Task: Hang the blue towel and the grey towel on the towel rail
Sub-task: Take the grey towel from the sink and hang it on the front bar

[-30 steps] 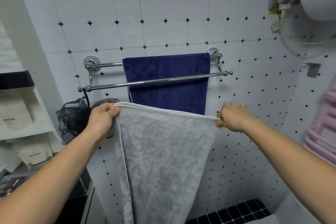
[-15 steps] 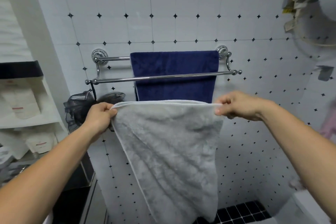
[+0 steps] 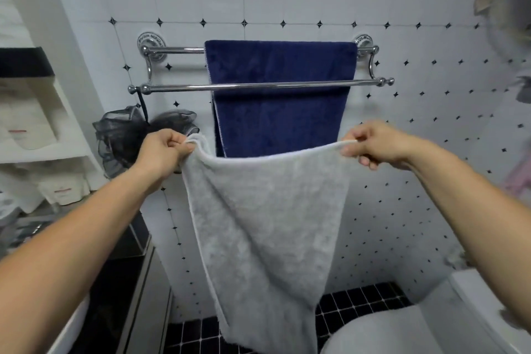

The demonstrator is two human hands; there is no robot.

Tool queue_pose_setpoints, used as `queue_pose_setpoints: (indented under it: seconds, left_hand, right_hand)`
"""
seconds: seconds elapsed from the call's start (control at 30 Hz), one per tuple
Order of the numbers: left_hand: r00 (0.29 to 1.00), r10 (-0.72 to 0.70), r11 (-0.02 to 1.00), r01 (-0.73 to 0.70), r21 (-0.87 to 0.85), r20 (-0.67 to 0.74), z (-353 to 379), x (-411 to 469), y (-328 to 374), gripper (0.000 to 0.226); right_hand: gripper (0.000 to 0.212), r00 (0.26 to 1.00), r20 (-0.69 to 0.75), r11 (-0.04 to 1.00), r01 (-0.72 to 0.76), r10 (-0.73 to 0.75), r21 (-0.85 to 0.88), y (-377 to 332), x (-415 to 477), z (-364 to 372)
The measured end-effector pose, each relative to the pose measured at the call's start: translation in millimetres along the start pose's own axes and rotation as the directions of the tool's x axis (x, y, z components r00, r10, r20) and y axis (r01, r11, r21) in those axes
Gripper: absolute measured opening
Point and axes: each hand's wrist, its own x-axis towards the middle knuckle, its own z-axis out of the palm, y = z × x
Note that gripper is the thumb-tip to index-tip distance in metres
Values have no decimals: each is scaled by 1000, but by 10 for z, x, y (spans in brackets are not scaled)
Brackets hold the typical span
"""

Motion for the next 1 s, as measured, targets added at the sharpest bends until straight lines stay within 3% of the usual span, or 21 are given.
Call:
queue_pose_setpoints:
  seconds: [0.03, 0.07, 0.1, 0.13, 0.17, 0.2, 0.23, 0.27, 0.33, 0.37, 0.43, 0.47, 0.53, 0.57, 0.6, 0.67, 0.7, 0.73, 0.77, 0.83, 1.0]
  left_hand:
    - [1000, -2, 1000, 2, -11, 13, -8, -14, 16, 15]
    - [999, 0, 1000, 1, -25, 46, 7, -40, 40, 14]
    - [997, 1, 999, 3, -44, 83, 40, -70, 72, 13]
    - [994, -1, 998, 8, -66, 107, 69, -92, 107, 11]
    - [993, -4, 997, 13, -76, 119, 89, -112, 137, 8]
    - [992, -8, 997, 17, -73, 123, 103, -137, 164, 6]
    - [992, -17, 997, 25, -67, 122, 107, -157, 195, 7]
    - [992, -35, 997, 43, -65, 121, 101, -178, 216, 9]
    - [988, -83, 991, 96, -98, 128, 83, -237, 240, 14]
    - [986, -103, 985, 120, -126, 131, 78, -279, 250, 16]
    - [954, -145, 975, 183, -128, 261, 82, -401, 269, 16]
    - [884, -171, 972, 225, -75, 436, 88, -482, 271, 13]
    - [531, -254, 962, 224, 156, 808, 116, -701, 252, 4]
    - [401, -289, 955, 182, 234, 869, 121, -777, 231, 3]
    - [413, -303, 952, 176, 251, 859, 135, -803, 200, 4]
    - [697, -284, 955, 269, 126, 658, 140, -729, 150, 10]
    - [831, -278, 951, 308, 18, 483, 113, -667, 132, 15]
    - [897, -275, 944, 320, -81, 346, 79, -610, 118, 18]
    - [922, -271, 939, 316, -135, 275, 50, -574, 97, 19]
    - [922, -256, 949, 297, -105, 291, 22, -571, 29, 22]
    - [919, -220, 975, 217, 45, 328, 23, -673, -77, 16]
  right_hand:
    - [11, 966, -251, 997, -71, 58, -42, 36, 27, -21]
    - [11, 936, -343, 994, -102, 80, -46, 54, 33, -31]
    - [9, 965, -258, 997, -66, 54, -38, 44, 19, -1]
    - [7, 1000, -7, 999, 10, -10, -36, 21, -4, 47]
    - [5, 959, 276, 998, 66, -57, -22, -28, -54, 111]
    - [5, 883, 460, 995, 94, -89, 12, -51, -103, 171]
    - [4, 851, 517, 995, 97, -98, 29, -41, -111, 195]
    - [4, 891, 447, 996, 83, -84, 22, 0, -68, 184]
    - [12, 998, -4, 996, -68, 68, -53, 155, 52, 139]
    - [15, 967, -204, 986, -163, 154, -28, 224, 95, 112]
    - [16, 913, -358, 980, -171, 196, 100, 306, 154, 126]
    - [16, 920, -350, 980, -136, 178, 143, 320, 169, 132]
    - [16, 987, -141, 984, -58, 82, 170, 313, 114, 134]
    - [15, 998, 56, 984, -33, 23, 176, 299, 52, 136]
    - [11, 966, 257, 986, -18, -27, 168, 287, -25, 140]
    - [4, 872, 483, 983, -16, -75, 183, 272, -156, 156]
    - [5, 888, 453, 983, -9, -78, 185, 287, -161, 152]
    - [4, 941, 335, 987, -7, -49, 164, 312, -136, 135]
    - [10, 990, 143, 994, -24, 8, 108, 360, -96, 98]
    - [16, 977, -193, 996, -95, 93, 1, 435, -38, 15]
    - [12, 991, -108, 995, 73, -79, -61, 492, -82, 6]
